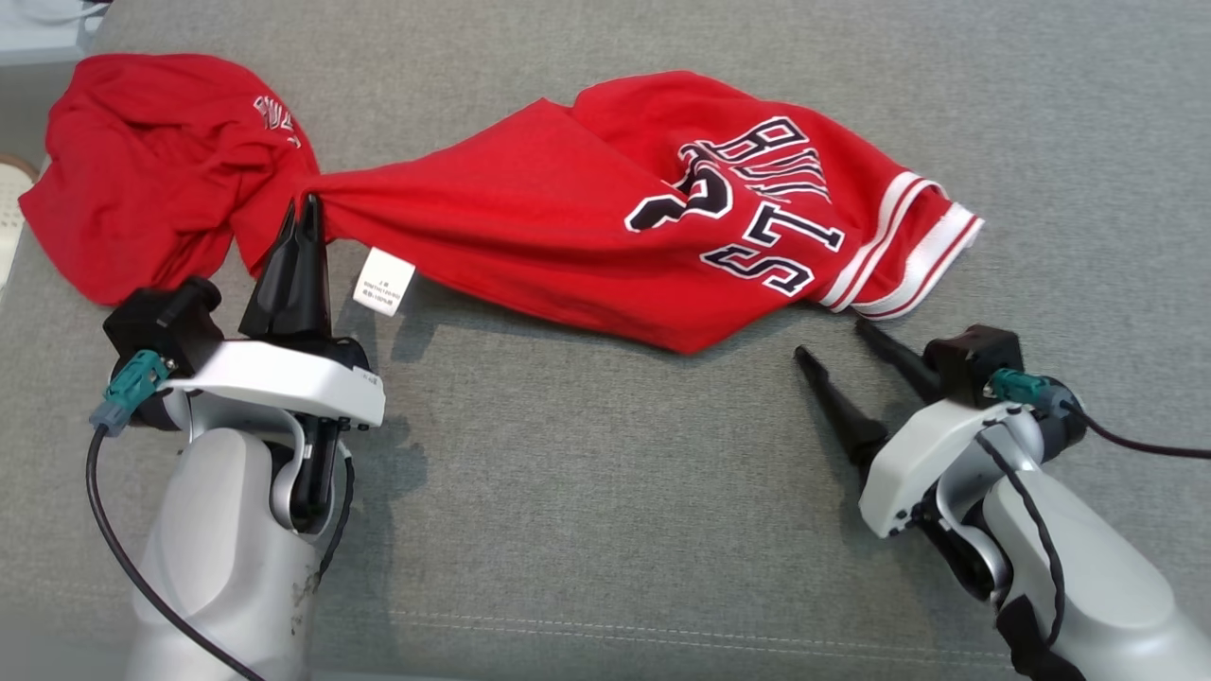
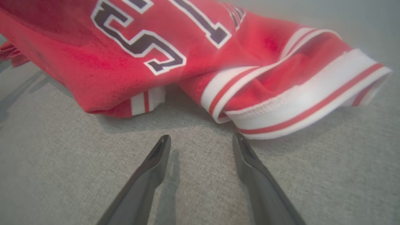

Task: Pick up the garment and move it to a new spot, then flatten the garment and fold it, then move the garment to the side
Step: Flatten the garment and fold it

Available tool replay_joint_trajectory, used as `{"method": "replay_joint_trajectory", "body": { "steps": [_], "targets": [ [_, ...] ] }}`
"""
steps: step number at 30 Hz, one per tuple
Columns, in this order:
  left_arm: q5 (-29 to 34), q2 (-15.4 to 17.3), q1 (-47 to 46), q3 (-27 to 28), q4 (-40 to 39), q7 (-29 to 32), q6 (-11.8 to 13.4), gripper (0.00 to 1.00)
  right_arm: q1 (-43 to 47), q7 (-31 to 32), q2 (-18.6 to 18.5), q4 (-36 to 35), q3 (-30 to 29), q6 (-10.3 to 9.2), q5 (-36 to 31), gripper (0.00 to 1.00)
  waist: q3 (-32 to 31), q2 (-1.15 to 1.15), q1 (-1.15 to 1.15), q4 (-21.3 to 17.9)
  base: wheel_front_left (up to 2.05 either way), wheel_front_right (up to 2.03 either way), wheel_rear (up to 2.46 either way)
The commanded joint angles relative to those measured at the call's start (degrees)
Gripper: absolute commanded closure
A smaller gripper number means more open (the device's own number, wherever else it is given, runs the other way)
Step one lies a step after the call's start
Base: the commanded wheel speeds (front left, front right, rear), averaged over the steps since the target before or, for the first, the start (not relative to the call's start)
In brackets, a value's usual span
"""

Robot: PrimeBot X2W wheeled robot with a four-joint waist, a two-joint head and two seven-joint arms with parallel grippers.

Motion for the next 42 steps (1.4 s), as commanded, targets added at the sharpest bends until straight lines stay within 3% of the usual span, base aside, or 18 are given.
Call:
{"method": "replay_joint_trajectory", "body": {
  "steps": [1,11,12,13,14,16,25,36,42],
  "targets": [
    [0.11,1.21,-1.86,1.75,-2.33,-0.34,-0.37,1.0,-1.39,-1.63,0.7,0.91,-0.77,-0.01,-1.51,0.0,0.71,0.0,0.0,0.96,0.0,0.0,0.0],
    [-1.41,0.74,-1.73,-0.16,-5.83,-0.34,-0.42,1.0,-6.62,-6.42,5.23,8.29,-5.85,-0.01,-8.48,0.0,1.64,0.0,0.0,3.02,0.0,0.0,0.0],
    [-1.58,0.72,-1.73,-0.31,-5.9,-0.34,-0.42,1.0,-6.92,-6.24,5.67,9.01,-5.9,-0.01,-8.41,0.07,1.72,0.0,0.0,3.12,0.0,0.0,0.0],
    [-1.58,0.72,-1.73,-0.31,-5.9,-0.34,-0.42,1.0,-6.92,-6.24,5.67,9.01,-5.9,-0.01,-8.41,0.07,1.72,0.0,0.0,3.12,0.0,0.0,0.0],
    [-1.69,0.71,-1.77,-0.47,-6.02,-0.34,-0.42,1.0,-7.31,-6.2,6.01,9.63,-5.92,-0.01,-8.24,0.51,1.81,0.0,0.0,3.21,0.0,0.0,0.0],
    [-1.85,0.7,-1.91,-0.84,-6.48,-0.34,-0.42,1.0,-8.31,-6.59,6.47,10.41,-5.87,-0.01,-7.72,1.0,1.92,0.0,0.0,3.35,0.0,0.0,0.0],
    [-1.4,0.68,-0.31,-0.18,-10.37,-0.34,-0.42,1.0,-10.48,-9.99,4.8,5.27,-7.68,-0.01,-6.62,1.0,-0.39,0.0,0.0,2.26,0.0,0.0,0.0],
    [-0.31,0.67,4.08,1.86,-13.96,-0.34,-0.42,1.0,-5.29,-9.81,-1.07,-17.64,-13.38,-0.01,-5.33,1.0,-6.07,0.0,0.0,-0.6,0.0,0.0,0.0],
    [-1.06,0.67,4.11,0.18,-12.68,-0.34,-0.43,1.0,-3.86,1.85,-3.0,-22.17,-14.05,-0.01,-1.19,1.0,-4.41,0.0,0.0,0.5,0.0,0.0,0.0]
  ]
}}
